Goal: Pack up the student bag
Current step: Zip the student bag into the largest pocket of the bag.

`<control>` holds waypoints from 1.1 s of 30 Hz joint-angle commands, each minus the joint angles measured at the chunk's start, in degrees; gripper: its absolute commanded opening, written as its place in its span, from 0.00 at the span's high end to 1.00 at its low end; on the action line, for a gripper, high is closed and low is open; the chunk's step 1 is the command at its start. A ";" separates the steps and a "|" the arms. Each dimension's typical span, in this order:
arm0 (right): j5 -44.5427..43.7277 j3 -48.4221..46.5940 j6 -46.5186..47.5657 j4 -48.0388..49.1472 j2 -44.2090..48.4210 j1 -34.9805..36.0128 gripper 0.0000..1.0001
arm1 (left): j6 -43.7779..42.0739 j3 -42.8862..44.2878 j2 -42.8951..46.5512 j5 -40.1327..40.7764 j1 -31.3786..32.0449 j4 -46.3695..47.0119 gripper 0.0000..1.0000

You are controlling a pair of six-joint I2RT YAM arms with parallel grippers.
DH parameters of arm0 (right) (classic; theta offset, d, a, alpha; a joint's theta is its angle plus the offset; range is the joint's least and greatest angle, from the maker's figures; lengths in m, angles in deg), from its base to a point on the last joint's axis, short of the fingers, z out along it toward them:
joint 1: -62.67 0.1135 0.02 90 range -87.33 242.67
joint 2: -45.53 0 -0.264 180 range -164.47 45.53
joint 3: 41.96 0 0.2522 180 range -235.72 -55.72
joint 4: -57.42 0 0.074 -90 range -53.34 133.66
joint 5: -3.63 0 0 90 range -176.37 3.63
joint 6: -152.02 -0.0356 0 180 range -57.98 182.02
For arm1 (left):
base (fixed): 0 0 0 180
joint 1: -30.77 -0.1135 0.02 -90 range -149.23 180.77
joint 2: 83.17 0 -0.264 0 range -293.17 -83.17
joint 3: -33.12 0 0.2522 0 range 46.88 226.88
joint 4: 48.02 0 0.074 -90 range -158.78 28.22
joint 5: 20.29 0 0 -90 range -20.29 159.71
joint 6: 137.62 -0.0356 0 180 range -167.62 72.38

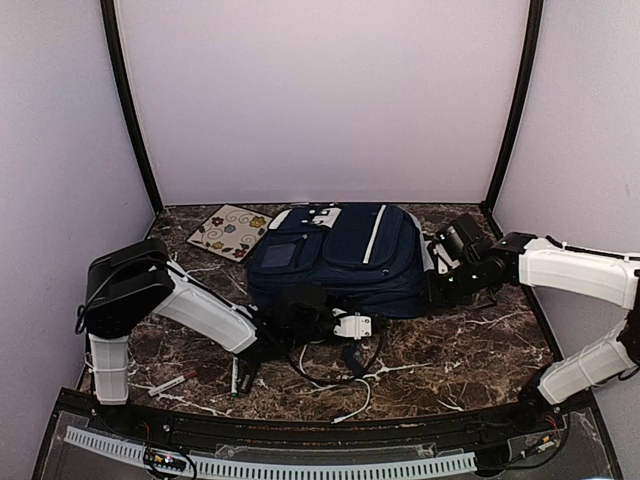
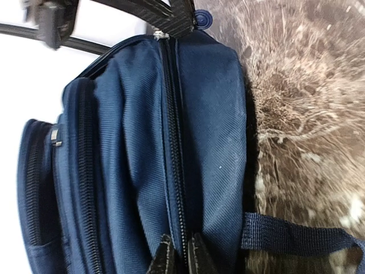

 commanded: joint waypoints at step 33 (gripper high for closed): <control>-8.51 -19.93 19.20 -17.04 -8.16 -18.00 1.00 | 14.93 -20.51 29.71 -6.98 -6.20 -21.04 1.00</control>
